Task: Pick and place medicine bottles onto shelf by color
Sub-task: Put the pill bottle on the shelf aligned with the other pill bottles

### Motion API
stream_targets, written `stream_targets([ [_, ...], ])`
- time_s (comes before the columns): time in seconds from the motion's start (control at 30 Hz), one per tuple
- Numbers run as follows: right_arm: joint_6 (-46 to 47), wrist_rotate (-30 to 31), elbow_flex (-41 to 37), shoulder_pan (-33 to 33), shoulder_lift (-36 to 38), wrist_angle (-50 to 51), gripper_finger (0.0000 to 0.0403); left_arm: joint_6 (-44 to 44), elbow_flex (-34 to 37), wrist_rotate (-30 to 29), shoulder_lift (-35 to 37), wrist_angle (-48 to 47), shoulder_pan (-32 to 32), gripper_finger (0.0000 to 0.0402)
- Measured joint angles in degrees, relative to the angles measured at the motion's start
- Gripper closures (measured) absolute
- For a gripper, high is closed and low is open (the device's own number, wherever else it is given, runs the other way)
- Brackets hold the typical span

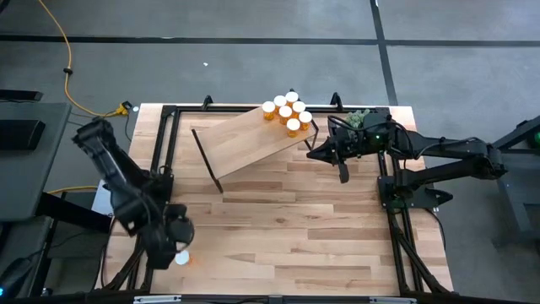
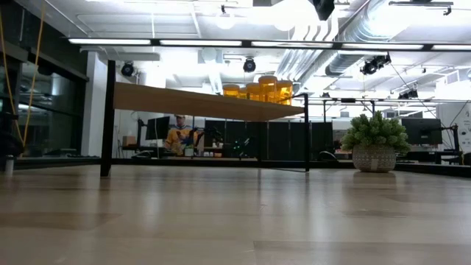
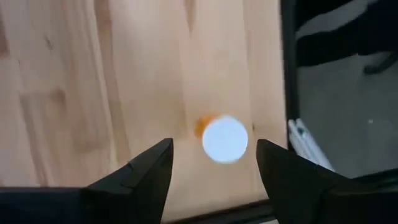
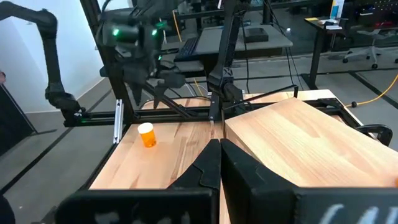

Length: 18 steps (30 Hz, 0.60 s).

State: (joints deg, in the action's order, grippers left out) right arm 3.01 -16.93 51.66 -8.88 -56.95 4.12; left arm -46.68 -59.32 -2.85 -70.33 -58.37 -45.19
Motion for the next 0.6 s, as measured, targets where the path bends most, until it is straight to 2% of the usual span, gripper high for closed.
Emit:
stream_targets([
  [0.2,0.0,0.04,0.0,0.0,0.0,0.0,0.0403,-13.09,2.13,-1.24,-5.1,1.63,-6.15,0.0154],
  [0.3,0.0,0.5,0.0,0.0,0.0,0.15,0.0403,-13.82,3.38,0.55,-6.97,4.53,-6.32,0.013],
  [0.43,-0.02,3.53,0.0,0.0,0.0,1.23,0.0403,-14.55,4.63,-0.02,-8.85,7.7,-6.21,0.0105],
  [0.6,-0.02,4.0,0.0,-0.02,0.0,1.74,0.0403,-16.03,6.31,-0.18,-10.78,9.08,-6.44,0.0097],
])
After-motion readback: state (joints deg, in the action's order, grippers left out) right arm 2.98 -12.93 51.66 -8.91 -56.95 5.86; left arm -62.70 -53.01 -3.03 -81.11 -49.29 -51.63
